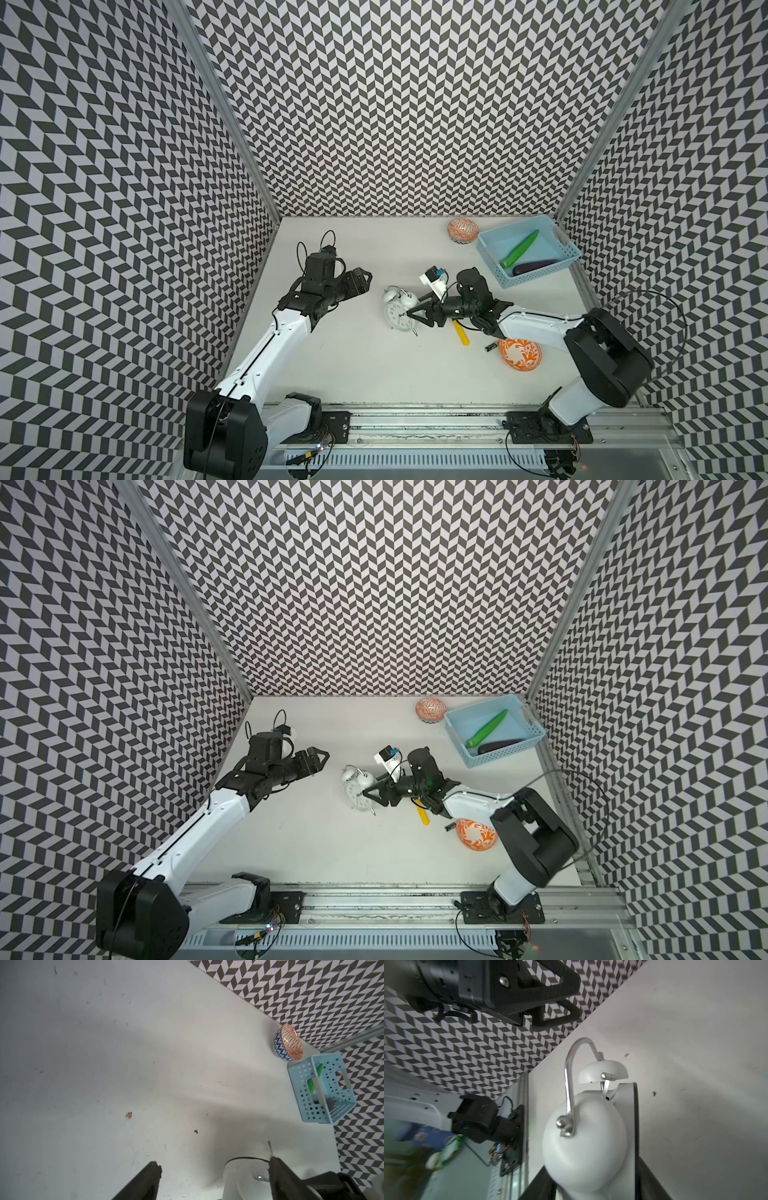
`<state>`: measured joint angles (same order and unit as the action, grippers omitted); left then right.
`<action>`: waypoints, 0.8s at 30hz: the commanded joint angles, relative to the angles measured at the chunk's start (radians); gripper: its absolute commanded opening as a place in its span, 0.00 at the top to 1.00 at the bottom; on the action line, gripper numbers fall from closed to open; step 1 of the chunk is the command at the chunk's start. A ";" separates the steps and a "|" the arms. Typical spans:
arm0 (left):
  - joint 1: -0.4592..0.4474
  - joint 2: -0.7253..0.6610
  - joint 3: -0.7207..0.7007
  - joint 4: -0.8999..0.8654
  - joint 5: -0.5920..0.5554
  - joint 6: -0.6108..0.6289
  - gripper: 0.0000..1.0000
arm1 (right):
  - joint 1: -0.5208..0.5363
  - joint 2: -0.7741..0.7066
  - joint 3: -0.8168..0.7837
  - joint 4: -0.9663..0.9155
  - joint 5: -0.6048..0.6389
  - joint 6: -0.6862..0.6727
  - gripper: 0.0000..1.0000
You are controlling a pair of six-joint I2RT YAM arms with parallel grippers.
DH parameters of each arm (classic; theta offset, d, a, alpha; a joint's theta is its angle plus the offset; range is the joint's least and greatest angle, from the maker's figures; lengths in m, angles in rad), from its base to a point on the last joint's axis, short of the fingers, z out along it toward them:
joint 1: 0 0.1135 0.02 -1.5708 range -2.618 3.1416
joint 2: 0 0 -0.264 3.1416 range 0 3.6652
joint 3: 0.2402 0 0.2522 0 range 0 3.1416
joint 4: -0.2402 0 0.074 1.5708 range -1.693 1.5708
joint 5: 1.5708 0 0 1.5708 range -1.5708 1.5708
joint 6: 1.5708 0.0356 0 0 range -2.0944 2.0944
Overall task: Remove the battery from the alarm
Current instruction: Adjust the alarm at the center of the board.
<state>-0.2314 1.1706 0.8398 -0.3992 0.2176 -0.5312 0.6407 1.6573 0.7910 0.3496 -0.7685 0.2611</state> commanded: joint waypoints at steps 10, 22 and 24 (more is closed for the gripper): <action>-0.006 0.092 -0.101 0.071 0.163 0.020 0.17 | -0.115 0.319 0.292 -0.285 -0.277 0.026 0.27; -0.051 0.176 -0.185 0.233 0.282 -0.071 0.17 | -0.171 0.416 0.560 -0.629 -0.077 -0.129 0.08; -0.049 0.163 -0.171 0.223 0.253 -0.066 0.16 | -0.182 0.354 0.548 -0.667 0.036 -0.133 0.06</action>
<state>-0.2794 1.3483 0.6590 -0.2268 0.4694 -0.5888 0.4683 2.0907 1.3312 -0.2150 -0.8776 0.1787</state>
